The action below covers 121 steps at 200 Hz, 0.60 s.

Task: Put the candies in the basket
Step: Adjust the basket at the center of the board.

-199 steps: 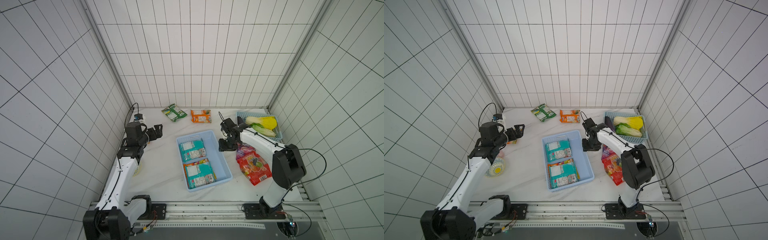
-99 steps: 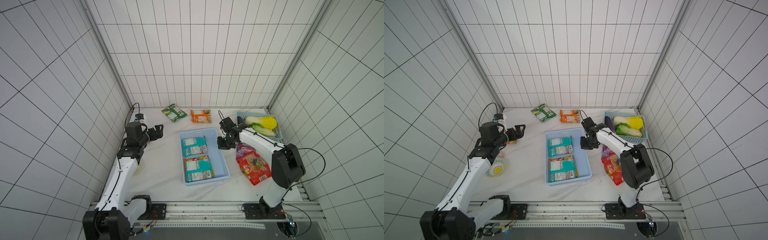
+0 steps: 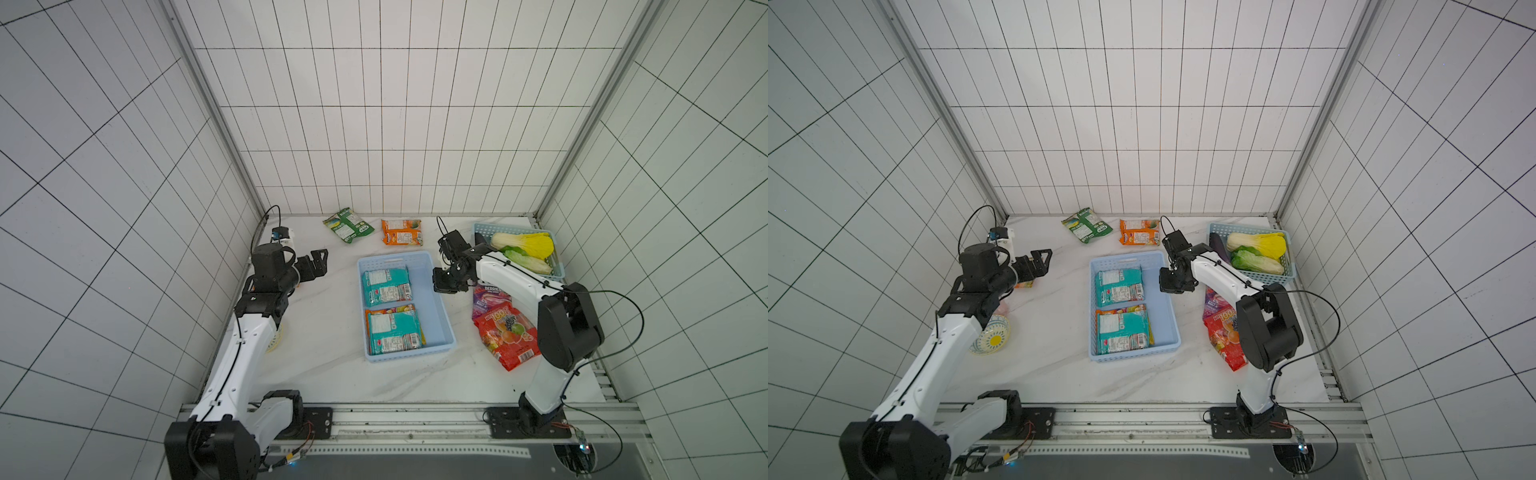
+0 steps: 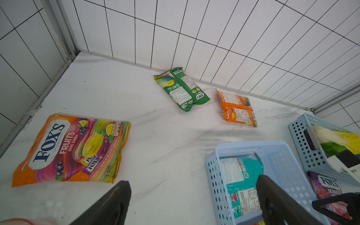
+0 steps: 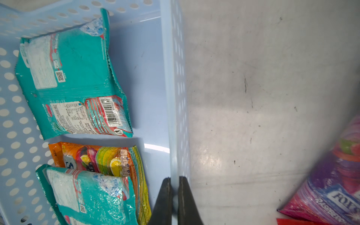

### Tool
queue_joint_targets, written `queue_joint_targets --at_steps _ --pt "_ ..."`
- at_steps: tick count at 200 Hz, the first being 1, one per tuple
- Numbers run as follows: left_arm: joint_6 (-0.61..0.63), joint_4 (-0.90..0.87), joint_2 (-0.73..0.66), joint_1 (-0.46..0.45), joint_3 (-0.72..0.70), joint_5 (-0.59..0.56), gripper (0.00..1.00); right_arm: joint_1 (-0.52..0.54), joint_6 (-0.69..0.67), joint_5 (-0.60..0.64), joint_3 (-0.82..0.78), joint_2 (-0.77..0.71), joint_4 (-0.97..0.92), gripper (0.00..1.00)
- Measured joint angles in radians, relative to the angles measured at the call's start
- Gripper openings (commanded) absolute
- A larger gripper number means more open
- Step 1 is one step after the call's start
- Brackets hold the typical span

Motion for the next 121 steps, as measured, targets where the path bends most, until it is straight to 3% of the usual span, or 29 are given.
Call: queue_joint_targets --at_steps 92,108,121 --pt "0.0 0.001 0.006 0.0 0.0 0.011 0.98 -0.01 0.072 0.001 -0.024 0.002 0.086 0.04" --pt "0.0 0.006 0.006 0.0 0.0 0.014 0.98 -0.01 0.082 -0.002 -0.038 -0.005 0.107 0.08" --pt "0.0 0.006 0.006 0.001 0.0 0.015 0.98 -0.01 0.084 -0.002 -0.038 -0.005 0.107 0.17"
